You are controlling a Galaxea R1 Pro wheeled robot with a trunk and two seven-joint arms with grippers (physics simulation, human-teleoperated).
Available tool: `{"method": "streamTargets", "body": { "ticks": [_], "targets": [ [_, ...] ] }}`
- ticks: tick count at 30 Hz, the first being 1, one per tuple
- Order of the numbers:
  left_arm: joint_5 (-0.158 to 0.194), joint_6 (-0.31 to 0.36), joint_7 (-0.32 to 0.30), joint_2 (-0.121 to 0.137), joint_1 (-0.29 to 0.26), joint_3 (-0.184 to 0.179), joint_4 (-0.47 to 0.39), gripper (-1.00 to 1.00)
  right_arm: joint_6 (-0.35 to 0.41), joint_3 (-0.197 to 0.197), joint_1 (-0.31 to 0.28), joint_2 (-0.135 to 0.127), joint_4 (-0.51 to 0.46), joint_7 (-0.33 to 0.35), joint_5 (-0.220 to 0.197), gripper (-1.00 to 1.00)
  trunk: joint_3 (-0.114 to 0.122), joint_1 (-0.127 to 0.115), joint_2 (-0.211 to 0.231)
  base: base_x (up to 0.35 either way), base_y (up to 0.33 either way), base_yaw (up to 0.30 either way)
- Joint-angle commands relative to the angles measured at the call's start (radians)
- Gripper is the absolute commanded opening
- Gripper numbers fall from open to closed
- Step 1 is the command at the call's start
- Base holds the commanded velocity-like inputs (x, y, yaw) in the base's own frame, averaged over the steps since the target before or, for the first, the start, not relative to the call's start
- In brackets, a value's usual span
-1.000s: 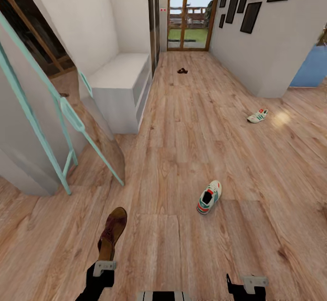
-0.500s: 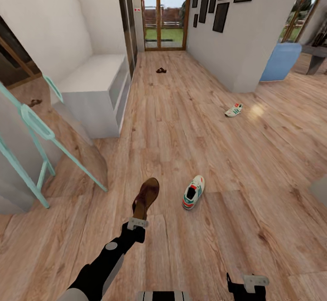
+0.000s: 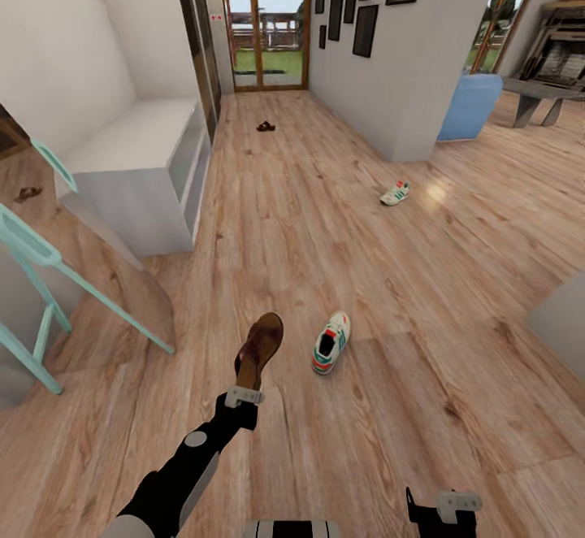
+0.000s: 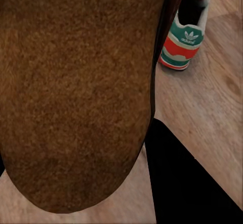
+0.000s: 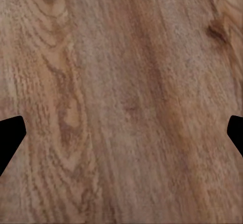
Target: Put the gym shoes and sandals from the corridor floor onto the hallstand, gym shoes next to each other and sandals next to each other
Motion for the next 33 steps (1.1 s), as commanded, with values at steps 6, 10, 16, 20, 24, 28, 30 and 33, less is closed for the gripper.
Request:
{"method": "streamTargets", "body": {
  "ticks": [6,10,16,20,24,28,30,33],
  "targets": [
    [0.003,-0.005,-0.002,0.000,0.000,-0.004,0.003,-1.00,-0.003,0.007,0.000,-0.002,-0.001,-0.007,-0.005,1.00,-0.001,0.000,0.000,0.232,0.214,-0.002],
    [0.005,-0.006,-0.002,0.000,0.000,-0.005,0.002,-1.00,-0.003,0.010,0.000,0.000,-0.004,-0.008,-0.005,1.00,-0.001,0.000,0.000,0.234,0.240,0.000],
    [0.005,-0.006,-0.002,-0.001,0.000,-0.005,0.002,-1.00,-0.003,0.011,0.000,0.000,-0.006,-0.008,-0.005,1.00,-0.001,0.000,0.000,0.194,0.283,0.000],
    [0.005,-0.006,-0.002,-0.001,0.000,-0.003,0.002,-1.00,-0.003,0.012,0.000,0.000,-0.005,-0.008,-0.005,1.00,-0.001,0.000,0.000,0.208,0.282,0.000],
    [0.005,-0.007,-0.002,-0.001,0.000,0.000,0.002,-1.00,-0.003,0.012,0.000,0.000,-0.005,-0.008,-0.005,1.00,-0.001,0.000,0.000,0.232,0.262,0.000],
    [0.007,-0.018,-0.002,-0.001,0.000,0.003,0.002,-1.00,-0.003,0.012,0.000,0.000,-0.004,-0.008,-0.005,1.00,-0.001,0.000,0.000,0.240,0.253,-0.013],
    [0.007,-0.023,-0.002,-0.001,0.000,0.002,0.002,-1.00,-0.003,0.012,0.000,0.000,-0.004,-0.008,-0.005,1.00,-0.001,0.000,0.000,0.242,0.250,-0.114],
    [0.007,-0.027,-0.002,-0.001,0.000,0.001,0.002,-1.00,-0.003,0.011,0.000,0.000,-0.004,-0.008,-0.005,1.00,-0.001,0.000,0.000,0.254,0.238,-0.204]
  ]
}}
